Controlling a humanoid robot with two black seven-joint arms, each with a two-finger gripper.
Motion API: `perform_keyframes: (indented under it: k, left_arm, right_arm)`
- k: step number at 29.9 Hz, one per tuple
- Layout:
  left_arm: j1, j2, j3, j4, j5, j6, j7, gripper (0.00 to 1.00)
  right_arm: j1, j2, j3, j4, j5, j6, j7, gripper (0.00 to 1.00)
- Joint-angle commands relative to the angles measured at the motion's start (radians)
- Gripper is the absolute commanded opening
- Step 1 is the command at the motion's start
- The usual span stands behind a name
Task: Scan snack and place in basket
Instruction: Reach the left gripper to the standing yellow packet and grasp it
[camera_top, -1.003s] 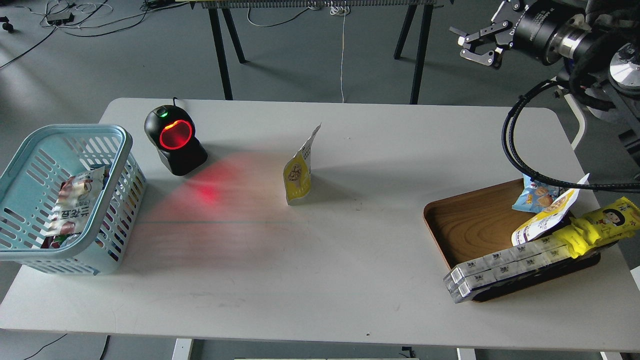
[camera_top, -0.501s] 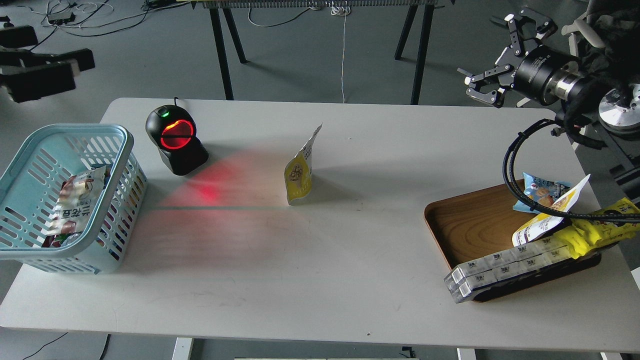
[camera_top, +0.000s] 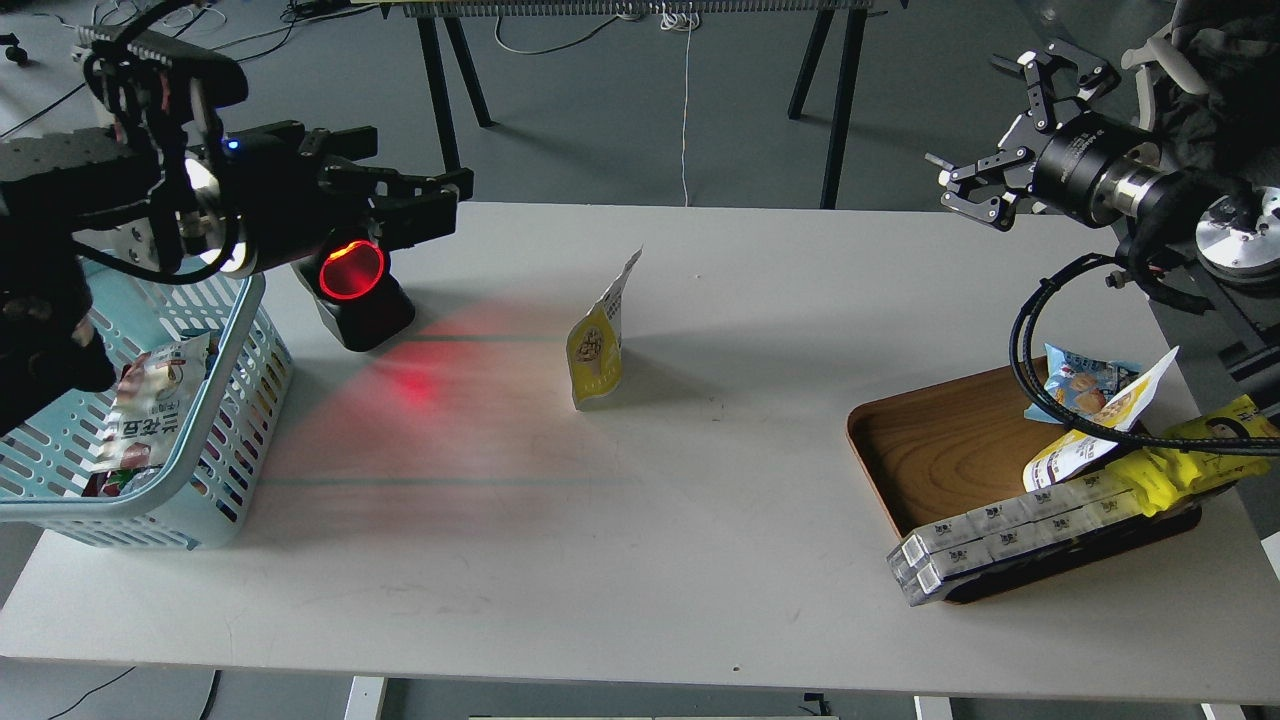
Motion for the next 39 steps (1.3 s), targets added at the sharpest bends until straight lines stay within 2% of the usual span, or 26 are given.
perform_keyframes:
  k: [1, 7, 11, 14, 22, 30, 39]
  left_arm:
    - [-0.023, -0.121, 0.003, 0.051, 0.022, 0.0, 0.083, 1.0]
    - [-0.044, -0.309, 0.003, 0.151, 0.097, 0.0, 0.149, 1.0]
    - [-0.048, -0.405, 0.004, 0.202, 0.125, 0.0, 0.153, 1.0]
    - [-0.048, -0.464, 0.01, 0.235, 0.152, 0.0, 0.153, 1.0]
    - [-0.054, -0.526, 0.115, 0.318, 0.217, 0.0, 0.153, 1.0]
    - [-0.054, -0.581, 0.171, 0.392, 0.266, 0.0, 0.153, 1.0]
    - [-0.049, -0.589, 0.208, 0.444, 0.283, 0.0, 0.153, 0.98]
  right_arm:
    - [0.002, -0.001, 0.0, -0.012, 0.0, -0.001, 0.0, 0.99]
    - [-0.001, -0.006, -0.003, -0.032, -0.038, 0.002, 0.012, 0.99]
    - [-0.015, -0.003, -0.003, -0.033, -0.11, 0.002, 0.054, 0.99]
    - [-0.017, -0.003, -0.003, -0.033, -0.116, 0.004, 0.058, 0.99]
    - [-0.018, -0.001, -0.005, -0.033, -0.156, 0.004, 0.081, 0.99]
    - [-0.029, -0.001, -0.006, -0.033, -0.158, 0.004, 0.081, 0.99]
    - [-0.04, 0.0, -0.006, -0.033, -0.156, 0.004, 0.081, 0.99]
